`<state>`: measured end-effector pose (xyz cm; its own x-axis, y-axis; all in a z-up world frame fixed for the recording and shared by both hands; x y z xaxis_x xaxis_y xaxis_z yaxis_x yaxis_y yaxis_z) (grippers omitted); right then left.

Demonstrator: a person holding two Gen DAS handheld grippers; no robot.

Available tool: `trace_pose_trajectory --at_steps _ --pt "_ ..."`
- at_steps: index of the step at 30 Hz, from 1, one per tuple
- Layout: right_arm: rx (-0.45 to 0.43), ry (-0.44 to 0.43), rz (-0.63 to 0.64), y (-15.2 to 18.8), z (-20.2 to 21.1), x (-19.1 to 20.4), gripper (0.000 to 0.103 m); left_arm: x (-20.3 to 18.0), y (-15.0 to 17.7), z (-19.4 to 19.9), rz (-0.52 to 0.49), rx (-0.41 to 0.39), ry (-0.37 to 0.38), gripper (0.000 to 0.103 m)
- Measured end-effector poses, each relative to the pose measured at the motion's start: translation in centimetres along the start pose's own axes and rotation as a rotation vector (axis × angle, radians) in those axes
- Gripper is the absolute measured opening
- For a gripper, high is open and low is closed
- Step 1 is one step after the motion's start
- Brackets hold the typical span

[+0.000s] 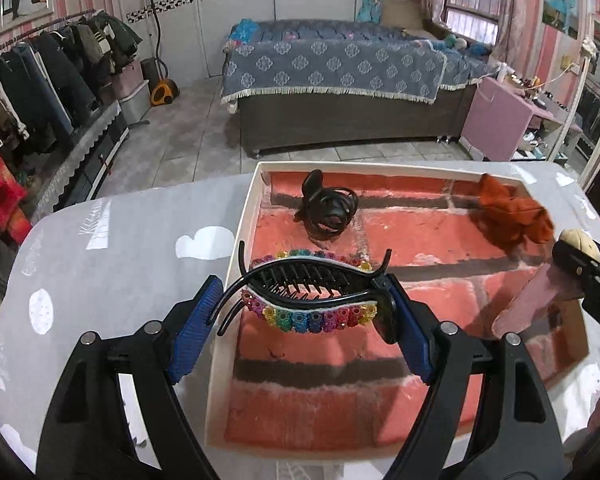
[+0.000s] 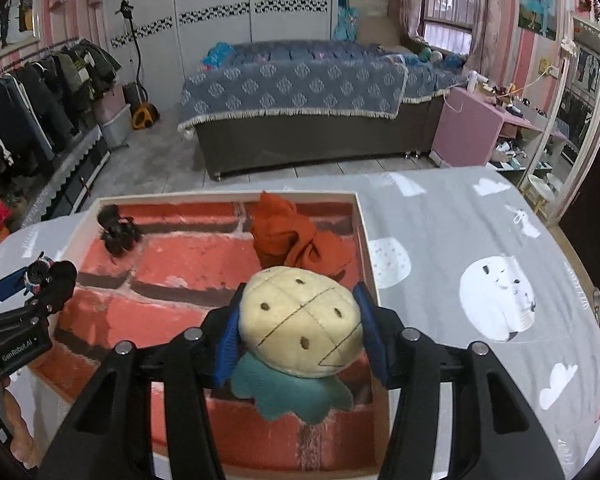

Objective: Organize jewelry
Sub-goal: 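Carry the claw clip and plush pineapple with both tools into the tray, then open both tools to release the clip and pineapple in the tray, withdraw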

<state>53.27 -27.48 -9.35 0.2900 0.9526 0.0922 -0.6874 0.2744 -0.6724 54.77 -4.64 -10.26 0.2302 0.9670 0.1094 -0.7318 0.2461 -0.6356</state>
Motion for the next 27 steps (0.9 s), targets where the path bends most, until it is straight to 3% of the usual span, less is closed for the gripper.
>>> trace_pose_trajectory --at_steps 16,27 --pt "0.064 0.084 -0.003 -0.4 -5.9 -0.2 0.052 -0.9 -0.9 -5.7 -0.043 0.119 0.008 0.078" --pt "0.103 0.087 0.016 -0.6 -6.9 0.1 0.054 -1.2 -0.9 -7.1 -0.049 0.16 0.018 0.079"
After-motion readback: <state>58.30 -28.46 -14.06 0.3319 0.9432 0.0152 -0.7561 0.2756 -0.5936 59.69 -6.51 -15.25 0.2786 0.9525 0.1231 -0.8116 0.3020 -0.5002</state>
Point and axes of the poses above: each gripper's, at about its wrist camera, not at the fingertips, and z roughly against the way its jaws point, x to its left, y to its underside, the point moved 6 cm from there along -z, roughly the way its jaws point, and after that the axes turned 8 degrees about -z, right-handed, at the moved point
